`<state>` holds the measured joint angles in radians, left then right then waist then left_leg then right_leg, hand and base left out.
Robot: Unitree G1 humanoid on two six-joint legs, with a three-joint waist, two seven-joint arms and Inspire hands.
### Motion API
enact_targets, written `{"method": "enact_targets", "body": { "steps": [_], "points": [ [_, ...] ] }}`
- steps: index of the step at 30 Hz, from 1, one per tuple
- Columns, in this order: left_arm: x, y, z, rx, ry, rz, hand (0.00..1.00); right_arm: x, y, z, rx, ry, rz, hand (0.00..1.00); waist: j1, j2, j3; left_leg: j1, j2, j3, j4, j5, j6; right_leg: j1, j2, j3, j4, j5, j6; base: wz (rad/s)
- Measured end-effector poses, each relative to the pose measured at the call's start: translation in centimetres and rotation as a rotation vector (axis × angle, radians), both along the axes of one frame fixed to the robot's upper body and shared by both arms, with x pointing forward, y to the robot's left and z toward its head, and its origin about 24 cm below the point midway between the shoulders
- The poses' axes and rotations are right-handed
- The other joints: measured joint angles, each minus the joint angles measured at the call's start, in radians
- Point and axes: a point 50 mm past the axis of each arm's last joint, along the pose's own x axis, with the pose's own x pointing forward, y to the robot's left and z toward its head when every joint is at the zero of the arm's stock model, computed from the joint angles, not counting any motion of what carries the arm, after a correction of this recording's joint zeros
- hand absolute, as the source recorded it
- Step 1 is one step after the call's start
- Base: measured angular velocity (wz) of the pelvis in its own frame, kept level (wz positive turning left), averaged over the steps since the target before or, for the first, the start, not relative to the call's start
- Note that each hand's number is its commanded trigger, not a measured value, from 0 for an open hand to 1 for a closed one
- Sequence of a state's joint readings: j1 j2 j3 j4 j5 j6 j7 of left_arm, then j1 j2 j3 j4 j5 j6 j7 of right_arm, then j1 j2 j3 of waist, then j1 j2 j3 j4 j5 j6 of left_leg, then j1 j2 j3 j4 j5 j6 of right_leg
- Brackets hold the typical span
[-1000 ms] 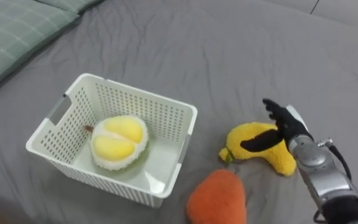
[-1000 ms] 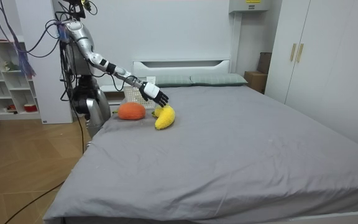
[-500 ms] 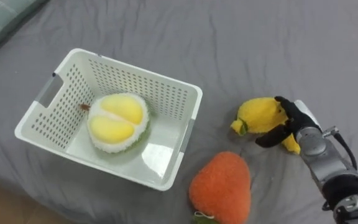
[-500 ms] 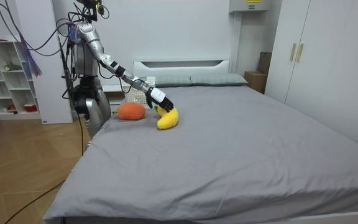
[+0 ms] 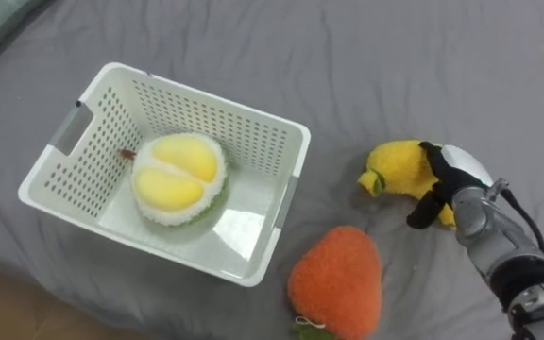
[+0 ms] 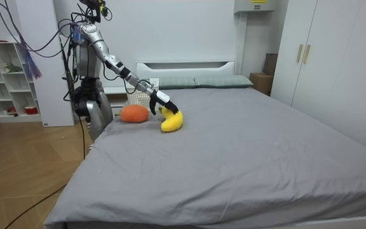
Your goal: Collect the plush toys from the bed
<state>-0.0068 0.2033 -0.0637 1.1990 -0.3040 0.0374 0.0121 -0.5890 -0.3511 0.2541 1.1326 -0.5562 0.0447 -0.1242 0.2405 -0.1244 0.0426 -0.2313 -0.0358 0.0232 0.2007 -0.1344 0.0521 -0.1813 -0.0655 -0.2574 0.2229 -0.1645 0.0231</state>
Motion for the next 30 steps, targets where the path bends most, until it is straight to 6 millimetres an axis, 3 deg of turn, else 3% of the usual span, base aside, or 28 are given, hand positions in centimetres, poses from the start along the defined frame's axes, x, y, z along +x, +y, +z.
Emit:
{"method": "enact_targets", "body": {
  "steps": [20,27,28,29,30],
  "points": [
    [-0.04,-0.23,-0.07,-0.024,0.006,-0.027,0.00,-0.93,-0.89,-0.85,-0.126,0.005,-0.005,0.00,0.031,0.005,0.0062,-0.007,-0.002,-0.020,0.002,0.000,0.000,0.001,-0.001,-0.023,-0.002,0.000,0.000,0.02],
    [-0.53,-0.21,-0.24,-0.023,0.032,-0.032,0.00,-0.88,-0.98,-0.62,-0.173,-0.035,0.000,0.00,0.034,0.007,0.0067,-0.032,-0.009,-0.042,0.007,0.003,-0.003,-0.011,-0.003,-0.054,-0.003,-0.001,-0.001,0.12],
    [-0.58,-0.24,-0.26,-0.024,0.034,-0.031,0.00,-0.90,-1.01,-0.61,-0.176,-0.039,-0.002,0.04,0.036,0.007,0.0068,-0.036,-0.009,-0.044,0.010,0.003,-0.003,-0.011,-0.003,-0.057,-0.003,-0.002,-0.001,0.08],
    [-0.58,-0.26,-0.27,-0.024,0.035,-0.034,0.00,-0.96,-1.07,-0.66,-0.178,-0.039,-0.005,0.33,0.037,0.008,0.0074,-0.039,-0.009,-0.048,0.015,0.003,-0.003,-0.011,-0.004,-0.061,-0.003,-0.002,-0.001,0.07],
    [-0.58,-0.27,-0.27,-0.024,0.035,-0.035,0.00,-0.99,-1.10,-0.68,-0.179,-0.038,-0.007,0.54,0.039,0.009,0.0077,-0.039,-0.008,-0.048,0.016,0.003,-0.003,-0.011,-0.005,-0.062,-0.003,-0.002,-0.001,0.06]
  ]
}}
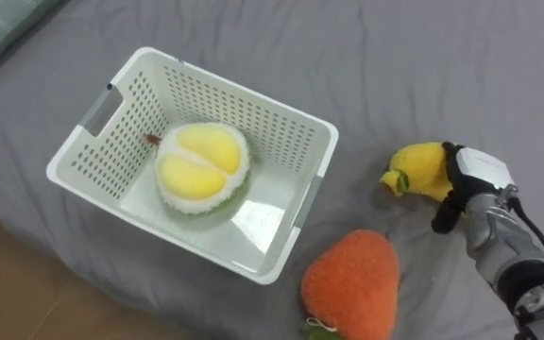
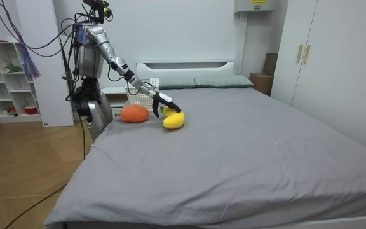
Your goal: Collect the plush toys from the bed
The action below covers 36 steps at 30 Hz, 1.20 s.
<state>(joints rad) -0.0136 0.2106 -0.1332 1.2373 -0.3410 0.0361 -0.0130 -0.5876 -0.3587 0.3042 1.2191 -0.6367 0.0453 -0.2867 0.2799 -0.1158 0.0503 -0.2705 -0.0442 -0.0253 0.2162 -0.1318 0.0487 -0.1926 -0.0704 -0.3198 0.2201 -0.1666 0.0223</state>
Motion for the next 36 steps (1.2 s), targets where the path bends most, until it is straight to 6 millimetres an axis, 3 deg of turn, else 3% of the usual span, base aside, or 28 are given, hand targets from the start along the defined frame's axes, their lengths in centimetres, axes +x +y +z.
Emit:
{"method": "enact_targets", "body": {
  "steps": [1,8,23,36],
  "points": [
    [0.0,0.0,0.0,0.000,0.000,-0.002,0.00,0.0,0.0,0.0,-0.002,-0.001,-0.001,1.00,0.003,0.002,0.0012,-0.001,0.000,-0.003,0.001,0.000,0.000,0.000,0.000,0.000,0.000,0.000,0.000,0.00],
    [0.0,-0.1,0.0,-0.002,-0.001,-0.005,0.00,-0.2,-1.3,0.5,-0.049,-0.021,-0.018,1.00,0.010,0.014,0.0086,-0.005,-0.001,-0.011,0.004,0.000,0.000,0.000,-0.001,-0.010,0.000,0.000,0.000,0.02],
    [-0.1,-0.3,0.0,-0.040,-0.011,-0.023,0.00,-0.5,-2.5,0.8,-0.101,0.001,-0.018,1.00,0.053,0.026,0.0036,-0.027,0.000,-0.016,0.007,0.001,-0.001,-0.019,-0.001,-0.017,0.000,0.000,-0.001,0.01],
    [-0.2,-0.4,-0.1,-0.063,-0.010,-0.024,0.00,-1.0,-3.2,0.6,-0.054,-0.013,-0.087,1.00,0.046,0.039,-0.0037,-0.033,-0.003,-0.039,0.020,0.003,-0.003,-0.008,-0.004,-0.053,0.002,0.001,-0.001,0.06]
  ]
}}
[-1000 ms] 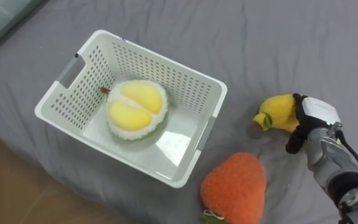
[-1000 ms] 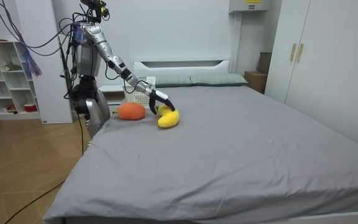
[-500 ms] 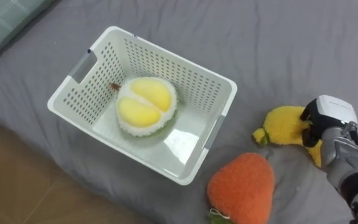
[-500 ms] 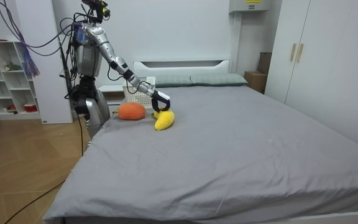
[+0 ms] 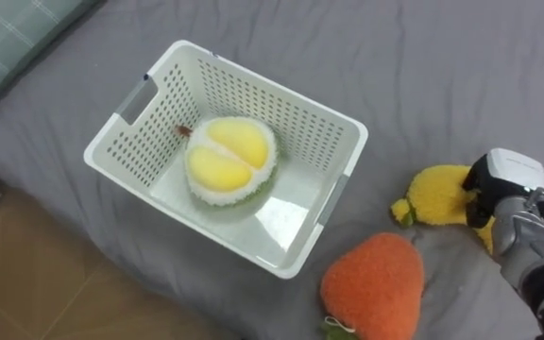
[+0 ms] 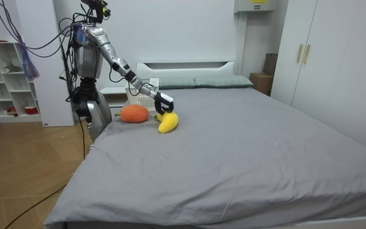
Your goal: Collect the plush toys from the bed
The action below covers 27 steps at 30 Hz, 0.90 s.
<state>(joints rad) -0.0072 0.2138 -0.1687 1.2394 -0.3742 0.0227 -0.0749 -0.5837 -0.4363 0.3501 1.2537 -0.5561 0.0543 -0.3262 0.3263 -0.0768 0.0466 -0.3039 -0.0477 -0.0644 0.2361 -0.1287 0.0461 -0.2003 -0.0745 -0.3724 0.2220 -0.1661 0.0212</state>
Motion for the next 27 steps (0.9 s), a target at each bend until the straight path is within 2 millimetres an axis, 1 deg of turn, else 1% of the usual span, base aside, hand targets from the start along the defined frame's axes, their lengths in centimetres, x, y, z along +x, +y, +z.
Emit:
{"method": "enact_targets", "body": {
  "steps": [3,4,6,8,10,12,13,14,15,16,17,18,19,20,21,22,23,24,25,27],
  "points": [
    [-0.1,0.0,0.0,-0.001,0.002,0.009,0.00,0.0,-0.2,0.1,0.021,-0.012,-0.019,1.00,-0.009,0.000,0.0001,0.001,-0.001,-0.005,0.000,0.002,-0.001,0.005,0.000,-0.009,-0.001,0.000,0.000,0.10],
    [-0.2,0.1,0.0,0.002,0.003,0.010,0.00,0.1,-0.3,0.3,0.045,-0.031,-0.032,1.00,-0.018,0.000,0.0002,0.000,-0.001,-0.005,-0.001,0.003,-0.001,0.003,0.000,-0.009,-0.001,0.000,0.000,0.03],
    [-0.2,0.2,0.0,0.005,0.001,0.011,0.00,0.2,-0.4,0.6,0.051,-0.046,-0.036,1.00,-0.022,0.000,-0.0001,0.002,0.000,-0.003,-0.003,0.003,-0.001,0.003,0.001,-0.006,-0.001,0.000,0.000,-0.03],
    [-0.1,0.4,0.1,0.009,-0.007,0.009,0.00,0.3,-0.8,1.0,0.078,-0.075,-0.055,1.00,-0.033,-0.001,-0.0003,0.005,0.000,0.000,-0.002,0.003,-0.002,0.006,0.001,-0.001,-0.001,0.000,0.000,-0.02],
    [-0.2,0.6,0.2,0.013,-0.009,0.009,0.00,0.6,-0.6,1.2,0.099,-0.098,-0.057,1.00,-0.046,-0.001,-0.0007,0.010,0.001,0.005,-0.002,0.003,-0.002,0.010,0.001,0.004,-0.001,0.000,0.000,-0.08],
    [-0.6,0.8,0.2,0.014,-0.009,0.017,0.00,1.4,0.2,2.1,0.111,-0.148,-0.014,1.00,-0.055,-0.002,-0.0016,0.021,0.003,0.027,-0.003,0.003,-0.001,0.011,0.000,0.023,0.001,0.000,0.000,-0.30],
    [-0.9,0.9,0.2,0.018,-0.006,0.023,0.00,2.2,1.1,3.1,0.122,-0.198,0.031,1.00,-0.068,-0.002,-0.0017,0.032,0.003,0.033,-0.004,0.003,-0.001,0.018,0.000,0.032,0.002,0.000,0.000,-0.20],
    [-1.2,1.3,0.2,0.022,-0.003,0.045,0.00,2.8,2.0,3.9,0.135,-0.244,0.075,1.00,-0.085,-0.003,-0.0024,0.050,0.003,0.035,-0.005,0.003,-0.001,0.034,-0.001,0.030,0.001,0.000,0.000,-0.12],
    [-1.3,1.4,0.2,0.025,-0.004,0.053,0.00,3.0,2.5,4.4,0.142,-0.267,0.098,1.00,-0.090,-0.005,-0.0036,0.059,0.003,0.036,-0.006,0.003,-0.001,0.042,-0.001,0.030,0.001,0.000,0.000,0.00],
    [-1.3,1.5,0.2,0.029,-0.008,0.064,0.00,3.6,3.4,5.5,0.157,-0.318,0.142,1.00,-0.100,-0.007,-0.0050,0.077,0.004,0.038,-0.011,0.003,-0.001,0.058,0.000,0.032,0.000,0.000,0.001,-0.06],
    [-1.3,1.6,0.3,0.028,-0.013,0.077,0.00,4.1,4.3,6.5,0.168,-0.367,0.182,1.00,-0.107,-0.009,-0.0070,0.097,0.006,0.046,-0.019,0.003,-0.001,0.074,0.001,0.042,-0.004,0.000,0.001,-0.07],
    [-1.3,1.6,0.3,0.029,-0.014,0.078,0.00,4.1,4.7,6.9,0.175,-0.390,0.203,1.00,-0.109,-0.011,-0.0086,0.111,0.006,0.048,-0.025,0.003,-0.001,0.086,0.002,0.044,-0.009,0.000,0.001,-0.09],
    [-1.5,1.7,0.3,0.031,-0.017,0.089,0.00,3.8,5.7,7.4,0.198,-0.432,0.243,1.00,-0.106,-0.016,-0.0138,0.143,0.006,0.050,-0.040,0.003,-0.001,0.117,0.004,0.046,-0.022,0.000,0.001,-0.07],
    [-1.9,1.8,0.3,0.033,-0.018,0.106,0.00,3.6,6.9,8.0,0.216,-0.470,0.294,1.00,-0.105,-0.021,-0.0259,0.160,0.007,0.051,-0.048,0.002,-0.001,0.132,0.007,0.049,-0.027,0.000,0.001,-0.08],
    [-2.0,1.9,0.3,0.035,-0.019,0.111,0.00,3.6,7.5,8.5,0.217,-0.490,0.321,1.00,-0.106,-0.023,-0.0310,0.165,0.008,0.053,-0.053,0.002,-0.001,0.137,0.008,0.051,-0.031,0.000,0.000,-0.07],
    [-2.0,2.0,0.3,0.038,-0.024,0.117,0.00,3.7,8.3,9.4,0.214,-0.526,0.361,1.00,-0.111,-0.024,-0.0326,0.178,0.009,0.056,-0.056,0.002,-0.001,0.150,0.010,0.051,-0.036,0.001,-0.001,0.00],
    [-2.1,2.2,0.4,0.039,-0.025,0.133,0.00,3.6,8.8,10.2,0.223,-0.557,0.385,1.00,-0.115,-0.025,-0.0385,0.189,0.009,0.055,-0.058,0.002,-0.001,0.160,0.010,0.053,-0.036,0.001,-0.001,0.00],
    [-2.3,2.2,0.4,0.040,-0.022,0.136,0.00,3.6,9.1,10.5,0.227,-0.571,0.397,1.00,-0.116,-0.025,-0.0397,0.196,0.009,0.055,-0.059,0.002,-0.001,0.166,0.010,0.056,-0.035,0.001,-0.001,-0.05],
    [-2.7,2.2,0.3,0.041,-0.012,0.140,0.00,3.4,9.7,11.2,0.236,-0.598,0.426,1.00,-0.116,-0.023,-0.0434,0.212,0.009,0.062,-0.064,0.002,-0.001,0.176,0.011,0.067,-0.035,0.001,-0.001,-0.11],
    [-3.6,2.3,0.2,0.041,0.004,0.150,0.00,3.1,10.6,12.1,0.252,-0.627,0.475,1.00,-0.125,-0.020,-0.0446,0.232,0.009,0.060,-0.070,0.002,-0.001,0.197,0.011,0.069,-0.037,0.001,-0.001,-0.05]
  ]
}}
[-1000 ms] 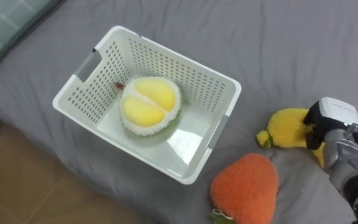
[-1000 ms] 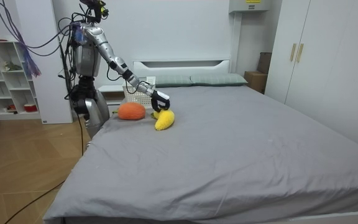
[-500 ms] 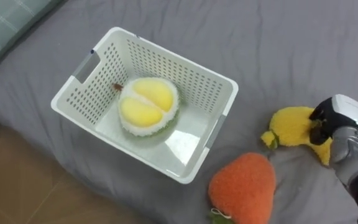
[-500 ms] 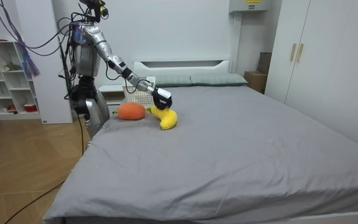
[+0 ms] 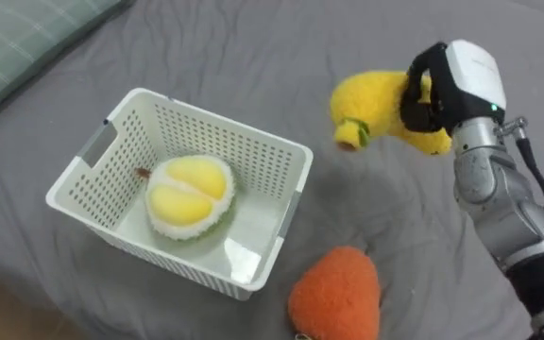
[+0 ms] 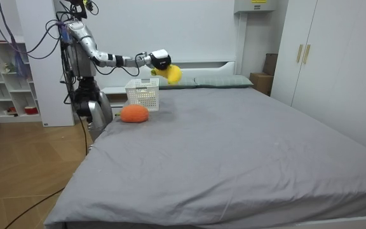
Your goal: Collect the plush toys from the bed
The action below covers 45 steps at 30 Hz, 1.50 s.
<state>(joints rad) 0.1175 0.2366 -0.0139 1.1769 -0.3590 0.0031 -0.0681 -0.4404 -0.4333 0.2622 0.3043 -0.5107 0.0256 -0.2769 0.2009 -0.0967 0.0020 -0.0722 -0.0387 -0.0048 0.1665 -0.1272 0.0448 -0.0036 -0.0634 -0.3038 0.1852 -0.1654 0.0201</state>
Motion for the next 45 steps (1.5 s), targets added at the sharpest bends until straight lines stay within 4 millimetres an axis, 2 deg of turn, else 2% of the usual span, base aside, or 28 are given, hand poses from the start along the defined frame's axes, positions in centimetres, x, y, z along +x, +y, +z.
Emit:
{"method": "enact_targets", "body": {
  "steps": [2,5,13,19,24,30,31,32,33,34,35,38,45],
  "points": [
    [-0.9,0.1,-0.1,0.007,0.023,0.016,0.00,-0.5,0.9,1.0,0.009,-0.037,0.042,1.00,-0.006,0.003,0.0012,0.020,0.000,0.000,-0.004,0.000,0.000,0.023,0.001,-0.001,-0.003,0.000,0.000,0.00],
    [-1.1,0.1,-0.1,0.011,0.030,0.020,0.00,-0.9,2.0,2.4,0.019,-0.075,0.099,1.00,-0.013,0.007,0.0036,0.033,-0.001,-0.005,-0.008,-0.001,0.000,0.037,0.000,-0.007,-0.003,0.000,0.000,0.01],
    [-1.5,-0.7,-0.3,-0.002,0.032,0.013,0.00,-2.0,4.9,4.8,0.118,-0.124,0.241,1.00,-0.001,0.009,0.0045,0.050,-0.002,-0.006,-0.006,-0.002,0.002,0.055,-0.001,-0.006,-0.005,0.000,0.000,0.00],
    [-1.4,-0.8,-0.3,0.005,0.042,-0.022,0.00,-2.2,7.2,4.1,0.112,-0.068,0.295,1.00,0.049,0.015,0.0083,0.057,-0.003,-0.006,-0.007,-0.002,0.002,0.057,-0.001,-0.006,-0.004,0.000,0.000,-0.02],
    [-1.2,-1.0,-0.3,0.013,0.050,-0.063,0.00,-2.5,8.9,3.3,0.103,-0.003,0.351,1.00,0.090,0.014,0.0084,0.047,-0.007,-0.026,-0.005,-0.002,0.002,0.060,-0.003,-0.026,-0.006,0.000,0.001,0.11],
    [-1.2,-1.4,-0.5,-0.001,0.076,-0.035,0.00,-3.1,12.2,2.2,0.098,0.066,0.417,1.00,0.142,0.015,0.0090,0.032,-0.012,-0.054,0.001,-0.003,0.001,0.063,-0.002,-0.038,-0.017,-0.001,0.002,0.13],
    [-1.1,-1.5,-0.5,-0.001,0.085,-0.053,0.00,-3.3,12.8,1.9,0.078,0.092,0.434,0.93,0.144,0.015,0.0100,0.028,-0.013,-0.065,0.002,-0.002,0.000,0.063,-0.002,-0.050,-0.018,-0.001,0.002,0.27],
    [-0.7,-1.8,-0.5,-0.004,0.082,-0.061,0.00,-3.3,13.3,1.5,0.055,0.118,0.445,0.63,0.155,0.017,0.0110,0.028,-0.015,-0.072,0.002,-0.001,-0.001,0.065,-0.003,-0.056,-0.019,-0.001,0.002,0.24],
    [-0.5,-1.9,-0.6,-0.005,0.081,-0.068,0.00,-3.3,13.4,1.2,0.049,0.132,0.448,0.18,0.161,0.019,0.0128,0.028,-0.016,-0.077,0.002,-0.001,-0.001,0.067,-0.003,-0.058,-0.020,-0.001,0.002,0.21],
    [-0.2,-2.0,-0.5,-0.002,0.078,-0.084,0.00,-3.3,13.6,0.7,0.043,0.164,0.450,0.00,0.170,0.018,0.0135,0.024,-0.020,-0.086,0.002,0.001,-0.001,0.071,-0.004,-0.058,-0.023,-0.002,0.004,0.15],
    [0.2,-2.0,-0.5,0.001,0.073,-0.095,0.00,-3.3,13.7,0.2,0.036,0.193,0.448,0.00,0.187,0.015,0.0142,0.026,-0.020,-0.087,0.002,0.001,-0.002,0.070,-0.003,-0.056,-0.030,-0.002,0.004,0.13],
    [0.7,-2.1,-0.5,0.013,0.070,-0.113,0.00,-3.3,14.0,-0.7,0.015,0.246,0.451,0.00,0.207,0.013,0.0141,0.024,-0.022,-0.094,0.003,0.002,-0.002,0.073,-0.003,-0.057,-0.032,-0.002,0.004,0.06],
    [0.9,-1.9,-0.4,0.043,0.075,-0.124,0.00,-3.4,14.1,-1.2,0.008,0.281,0.466,0.00,0.215,-0.005,0.0194,0.024,-0.024,-0.097,0.004,0.003,-0.001,0.076,-0.003,-0.058,-0.034,-0.002,0.004,0.02]
  ]
}}
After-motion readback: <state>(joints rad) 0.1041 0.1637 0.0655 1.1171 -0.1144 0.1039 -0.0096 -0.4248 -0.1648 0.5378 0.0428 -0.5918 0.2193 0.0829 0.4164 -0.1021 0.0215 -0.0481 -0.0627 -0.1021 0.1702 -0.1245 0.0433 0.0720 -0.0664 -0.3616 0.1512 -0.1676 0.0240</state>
